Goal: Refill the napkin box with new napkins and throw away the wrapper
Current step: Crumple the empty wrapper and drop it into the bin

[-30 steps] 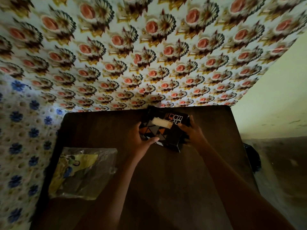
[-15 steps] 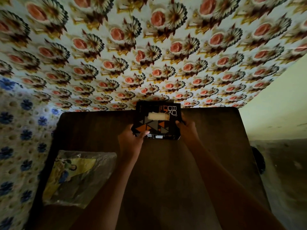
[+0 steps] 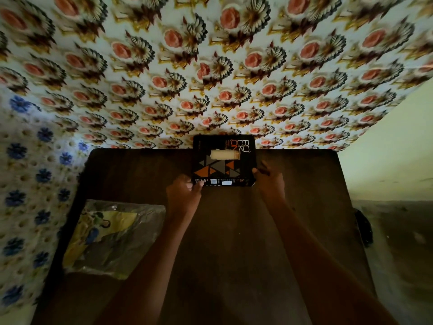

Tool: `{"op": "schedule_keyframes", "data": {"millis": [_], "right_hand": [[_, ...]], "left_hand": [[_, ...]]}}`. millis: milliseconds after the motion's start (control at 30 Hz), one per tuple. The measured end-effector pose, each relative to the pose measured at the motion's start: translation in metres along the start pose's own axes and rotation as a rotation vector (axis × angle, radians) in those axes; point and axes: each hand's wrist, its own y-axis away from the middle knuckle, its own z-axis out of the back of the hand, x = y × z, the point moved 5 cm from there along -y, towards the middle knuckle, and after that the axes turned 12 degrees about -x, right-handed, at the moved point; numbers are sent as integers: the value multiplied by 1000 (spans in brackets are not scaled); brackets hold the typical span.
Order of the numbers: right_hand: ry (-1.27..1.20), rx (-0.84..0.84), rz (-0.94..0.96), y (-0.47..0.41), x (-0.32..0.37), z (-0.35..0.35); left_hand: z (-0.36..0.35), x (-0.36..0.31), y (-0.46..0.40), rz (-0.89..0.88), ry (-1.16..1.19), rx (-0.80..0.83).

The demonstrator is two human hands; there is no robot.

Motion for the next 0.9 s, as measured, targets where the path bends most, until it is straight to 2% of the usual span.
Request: {"op": "schedule_keyframes", "data": {"millis": [167,367,467,633,767,833,900], "right_hand": [[-3,-21,-125,56,-29,20],[-11,157,-80,124,-37,7],[29,235,-46,154,-25,-15],[150,343,-29,195,-20,-72],[222,288,45,218,-24,-121],[279,293,16,226,-25,-144],[340,293,-23,230,-30,-167]], "left_hand": [[23,22,46,104,46,4],[62,56,87,47,64,28],[88,75,90,76,64,13],[143,123,76,78,11,-139],[176,194,51,115,-35,-208],[188,230,38,87,-86,-230],[201,245,28,67,-159,-181]]}}
